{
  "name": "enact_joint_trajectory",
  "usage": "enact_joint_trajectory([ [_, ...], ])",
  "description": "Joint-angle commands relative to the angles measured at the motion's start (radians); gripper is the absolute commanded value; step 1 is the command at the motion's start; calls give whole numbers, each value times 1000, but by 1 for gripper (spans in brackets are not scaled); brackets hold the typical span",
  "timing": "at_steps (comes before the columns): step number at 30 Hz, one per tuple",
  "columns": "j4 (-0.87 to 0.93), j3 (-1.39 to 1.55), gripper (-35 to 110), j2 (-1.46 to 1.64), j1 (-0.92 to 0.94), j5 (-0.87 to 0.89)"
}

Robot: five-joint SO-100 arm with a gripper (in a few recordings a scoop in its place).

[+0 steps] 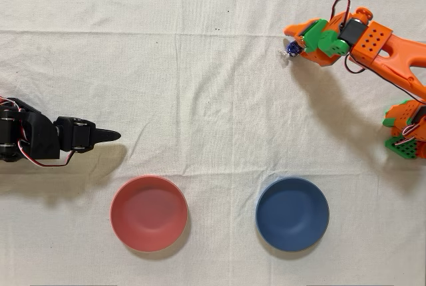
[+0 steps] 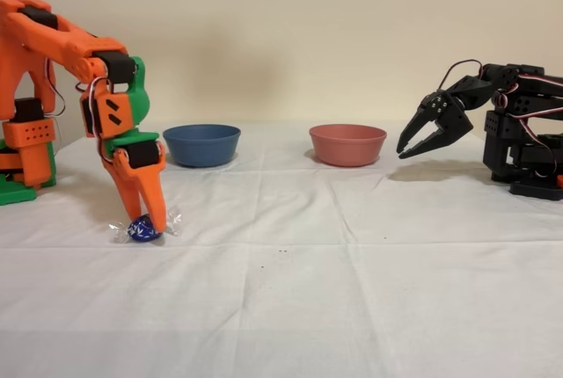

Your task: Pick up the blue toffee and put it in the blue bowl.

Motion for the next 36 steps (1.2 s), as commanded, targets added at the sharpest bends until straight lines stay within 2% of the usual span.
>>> enact_joint_trajectory([
  [1,-8,-60,35,12,-3,-14],
  [18,-11,-114,27,-60,-23,-48],
  [25,-2,-103,37,-41,0,-35],
  [36,21,-57,36,9,6,-20],
])
